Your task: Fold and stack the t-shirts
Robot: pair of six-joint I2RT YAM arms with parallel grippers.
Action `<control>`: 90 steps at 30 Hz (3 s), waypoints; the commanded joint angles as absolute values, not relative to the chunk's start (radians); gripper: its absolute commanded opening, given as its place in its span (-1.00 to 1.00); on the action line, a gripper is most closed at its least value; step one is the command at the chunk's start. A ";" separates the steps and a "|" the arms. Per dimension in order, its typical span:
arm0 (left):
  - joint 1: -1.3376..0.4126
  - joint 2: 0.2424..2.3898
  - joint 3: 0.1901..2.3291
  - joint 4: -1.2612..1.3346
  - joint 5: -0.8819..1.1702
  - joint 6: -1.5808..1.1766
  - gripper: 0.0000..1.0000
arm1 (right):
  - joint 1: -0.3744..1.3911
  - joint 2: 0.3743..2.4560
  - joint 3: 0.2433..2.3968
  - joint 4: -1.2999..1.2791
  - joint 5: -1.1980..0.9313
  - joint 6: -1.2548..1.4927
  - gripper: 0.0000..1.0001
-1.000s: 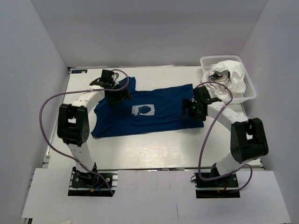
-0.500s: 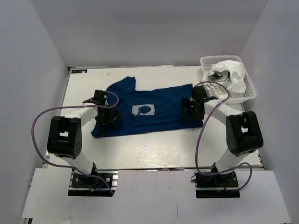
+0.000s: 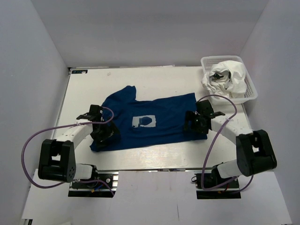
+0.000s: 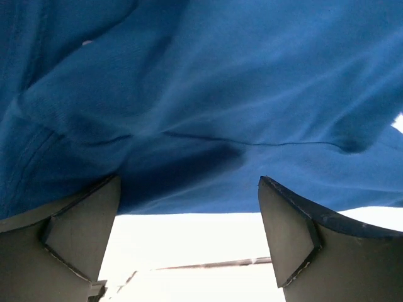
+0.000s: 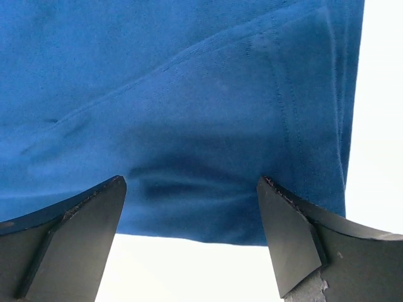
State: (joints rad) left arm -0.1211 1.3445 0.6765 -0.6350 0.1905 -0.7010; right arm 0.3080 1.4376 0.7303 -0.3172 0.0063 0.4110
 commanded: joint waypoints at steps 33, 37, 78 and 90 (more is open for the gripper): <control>-0.140 2.379 2.250 -0.828 0.577 0.348 0.67 | 0.258 1.949 1.730 -0.633 0.201 0.181 0.81; -0.149 2.439 2.281 -0.851 0.549 0.359 0.51 | 0.252 2.016 1.790 -0.670 0.195 0.190 0.81; -0.149 2.267 1.990 -0.666 0.485 0.273 -1.00 | 0.230 2.316 1.945 -0.749 0.232 0.353 0.63; -0.158 2.168 1.918 -0.678 0.474 0.273 -1.00 | 0.236 2.257 1.919 -0.677 0.222 0.350 -1.00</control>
